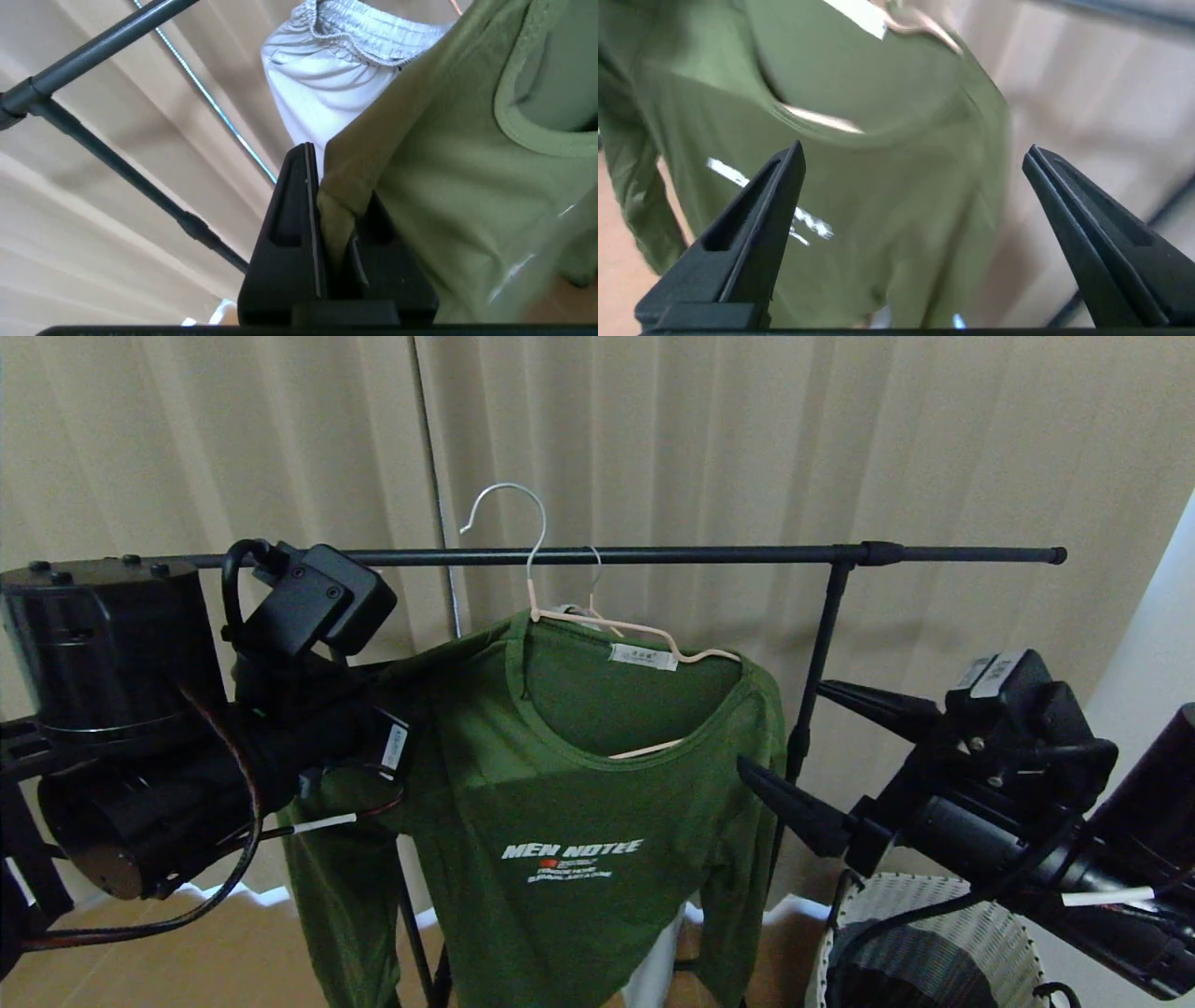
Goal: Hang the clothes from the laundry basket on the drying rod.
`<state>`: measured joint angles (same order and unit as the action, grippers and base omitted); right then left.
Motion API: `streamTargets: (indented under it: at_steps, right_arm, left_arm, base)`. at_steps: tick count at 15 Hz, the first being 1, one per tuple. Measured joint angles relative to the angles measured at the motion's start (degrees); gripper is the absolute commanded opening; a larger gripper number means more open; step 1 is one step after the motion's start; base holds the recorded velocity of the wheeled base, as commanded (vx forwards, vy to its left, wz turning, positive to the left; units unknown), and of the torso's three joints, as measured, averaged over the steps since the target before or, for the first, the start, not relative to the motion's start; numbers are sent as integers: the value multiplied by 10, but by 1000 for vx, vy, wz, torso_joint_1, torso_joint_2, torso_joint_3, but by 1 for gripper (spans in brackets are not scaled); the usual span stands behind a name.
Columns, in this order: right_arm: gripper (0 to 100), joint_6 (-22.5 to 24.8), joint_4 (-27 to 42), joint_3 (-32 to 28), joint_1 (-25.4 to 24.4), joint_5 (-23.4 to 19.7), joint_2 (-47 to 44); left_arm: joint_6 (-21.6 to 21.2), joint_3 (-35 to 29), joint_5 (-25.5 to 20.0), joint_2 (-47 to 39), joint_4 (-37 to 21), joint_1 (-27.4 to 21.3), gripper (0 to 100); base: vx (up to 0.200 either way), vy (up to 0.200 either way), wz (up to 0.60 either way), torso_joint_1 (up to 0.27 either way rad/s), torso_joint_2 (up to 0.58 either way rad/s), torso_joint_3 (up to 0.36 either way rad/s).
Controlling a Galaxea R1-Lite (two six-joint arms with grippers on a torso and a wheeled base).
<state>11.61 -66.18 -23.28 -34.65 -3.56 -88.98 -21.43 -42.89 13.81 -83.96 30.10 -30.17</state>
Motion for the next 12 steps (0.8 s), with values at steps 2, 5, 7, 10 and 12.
streamTargets:
  at_steps: [2, 5, 7, 10, 12]
  right_arm:
    - [100, 25, 41, -48, -3, 1, -11]
    - [100, 46, 114, -123, -4, 3, -22]
    - [100, 69, 151, -168, -3, 7, -29]
    - [100, 91, 172, -195, -2, 8, -45]
    - [100, 100, 173, -202, -2, 8, -58]
  left_arm:
    - [-2, 0, 0, 0, 0, -12, 0]
    - [-8, 14, 0, 1, -1, -30, 0]
    - [-24, 29, 0, 3, 2, -34, 0]
    - [-25, 36, 0, 6, 2, -45, 0]
    - [-25, 36, 0, 10, 2, -57, 0]
  base:
    - [0, 0, 0, 0, 0, 0]
    - [0, 0, 0, 0, 0, 0]
    - [0, 0, 0, 0, 0, 0]
    - [0, 0, 0, 0, 0, 0]
    - [0, 0, 0, 0, 0, 0]
